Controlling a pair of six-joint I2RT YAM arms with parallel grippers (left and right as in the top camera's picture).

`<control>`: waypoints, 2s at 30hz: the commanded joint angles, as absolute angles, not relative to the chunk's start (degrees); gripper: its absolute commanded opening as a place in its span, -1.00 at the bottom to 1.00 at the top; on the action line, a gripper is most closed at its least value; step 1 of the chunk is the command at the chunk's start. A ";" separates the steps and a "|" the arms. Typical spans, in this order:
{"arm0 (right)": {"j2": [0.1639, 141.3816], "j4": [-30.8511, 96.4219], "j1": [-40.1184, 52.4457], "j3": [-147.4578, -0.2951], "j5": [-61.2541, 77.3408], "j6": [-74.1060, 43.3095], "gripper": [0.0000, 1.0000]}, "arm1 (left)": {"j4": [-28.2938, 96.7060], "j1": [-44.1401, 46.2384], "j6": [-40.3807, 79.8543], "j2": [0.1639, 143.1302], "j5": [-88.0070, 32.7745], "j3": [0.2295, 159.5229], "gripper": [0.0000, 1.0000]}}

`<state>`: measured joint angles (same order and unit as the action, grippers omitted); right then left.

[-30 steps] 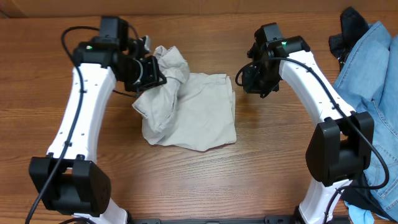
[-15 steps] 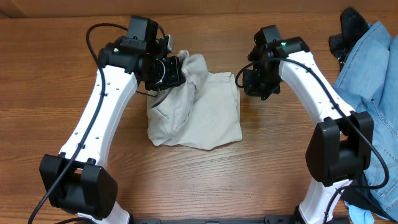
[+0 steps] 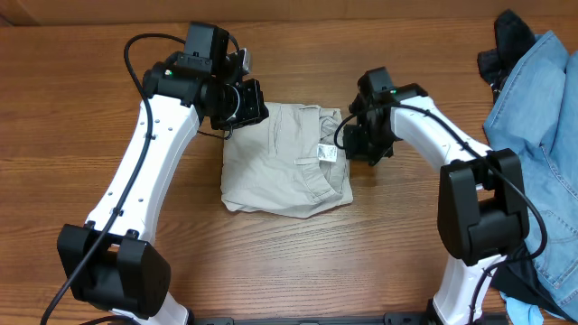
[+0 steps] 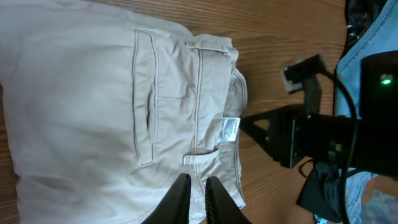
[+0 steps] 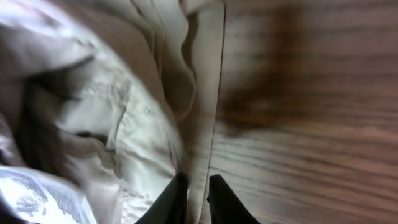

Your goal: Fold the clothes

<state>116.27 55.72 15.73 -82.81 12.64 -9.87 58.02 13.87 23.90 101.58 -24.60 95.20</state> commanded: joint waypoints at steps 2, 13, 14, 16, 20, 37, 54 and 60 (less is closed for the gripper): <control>116.36 55.81 15.62 -82.56 11.20 -10.02 -0.59 | 58.70 13.96 24.45 100.40 -22.57 96.53 -0.69; 111.55 66.61 14.83 -94.96 22.59 -0.89 -0.21 | 59.37 14.11 24.38 103.72 -6.79 94.61 -0.48; 111.53 66.43 15.03 -94.96 24.86 -0.12 -0.20 | 59.35 13.93 24.18 104.40 -6.55 94.61 -0.46; 111.87 66.24 15.62 -94.76 28.53 0.82 -0.15 | 59.51 13.56 23.99 105.95 -6.42 94.61 -0.42; 113.78 66.19 17.56 -94.13 28.62 0.91 -0.06 | 59.72 13.61 23.77 109.91 -6.50 94.61 -0.41; 121.56 68.07 23.73 -94.26 28.49 0.91 -0.92 | 61.52 14.20 23.11 115.77 -7.03 94.61 -0.24; 121.58 75.79 22.00 -94.24 2.28 -12.27 -0.92 | 55.72 17.34 21.32 115.98 -6.76 94.61 0.02; 121.58 76.90 22.44 -94.19 -12.80 -22.57 -0.92 | 47.00 18.46 17.98 116.53 -4.32 94.61 0.15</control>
<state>121.60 77.12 22.85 -93.91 -0.60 -15.86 49.63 18.02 20.64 115.42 -6.96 94.74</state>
